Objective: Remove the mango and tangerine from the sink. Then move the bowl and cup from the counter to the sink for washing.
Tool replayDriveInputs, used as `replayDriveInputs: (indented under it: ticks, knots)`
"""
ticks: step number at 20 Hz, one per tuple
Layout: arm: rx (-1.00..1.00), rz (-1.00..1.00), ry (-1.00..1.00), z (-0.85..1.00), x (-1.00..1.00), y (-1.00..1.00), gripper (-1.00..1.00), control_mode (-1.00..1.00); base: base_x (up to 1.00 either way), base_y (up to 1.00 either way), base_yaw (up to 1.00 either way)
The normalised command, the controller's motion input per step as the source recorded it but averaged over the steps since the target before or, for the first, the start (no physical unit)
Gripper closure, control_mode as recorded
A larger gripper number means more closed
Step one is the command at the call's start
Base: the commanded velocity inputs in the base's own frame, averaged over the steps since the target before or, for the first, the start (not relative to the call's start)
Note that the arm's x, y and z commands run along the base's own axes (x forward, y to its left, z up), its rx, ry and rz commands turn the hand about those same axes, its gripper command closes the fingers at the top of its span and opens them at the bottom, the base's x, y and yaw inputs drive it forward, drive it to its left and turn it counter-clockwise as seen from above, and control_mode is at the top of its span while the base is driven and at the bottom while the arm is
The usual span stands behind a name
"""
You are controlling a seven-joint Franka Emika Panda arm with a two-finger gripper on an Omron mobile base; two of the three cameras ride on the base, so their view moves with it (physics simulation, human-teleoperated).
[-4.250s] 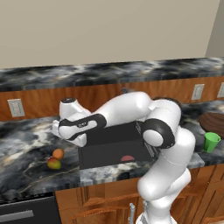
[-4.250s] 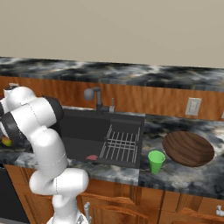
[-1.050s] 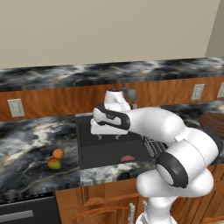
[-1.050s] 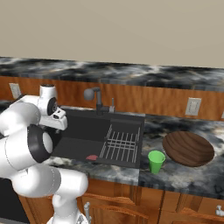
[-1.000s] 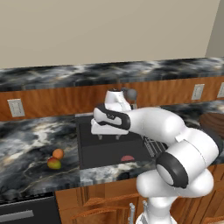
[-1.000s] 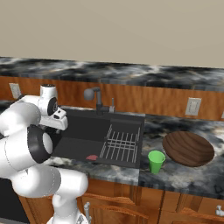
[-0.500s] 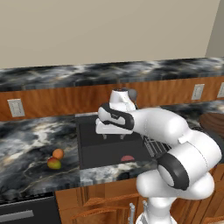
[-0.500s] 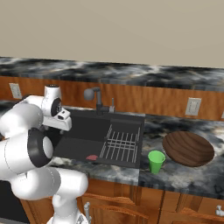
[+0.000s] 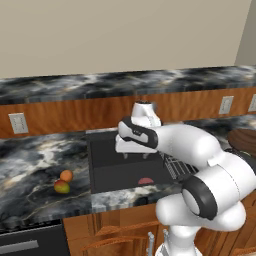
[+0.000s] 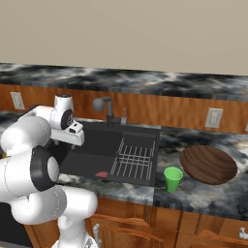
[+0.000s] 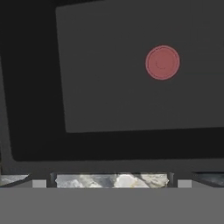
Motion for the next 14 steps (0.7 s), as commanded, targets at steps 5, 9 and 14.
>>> replayDriveInputs:
  ticks: [5, 9, 14]
  knots:
    - [0.00, 0.00, 0.00, 0.02, -0.04, -0.23, -1.00, -1.00, 0.00, 0.00, 0.00]
    - [0.00, 0.02, 0.00, 0.05, -0.11, -0.25, -1.00, -1.00, 0.00, 0.00, 0.00]
    - [0.00, 0.04, 0.00, 0.06, -0.11, -0.30, -1.00, -1.00, 0.00, 0.00, 0.00]
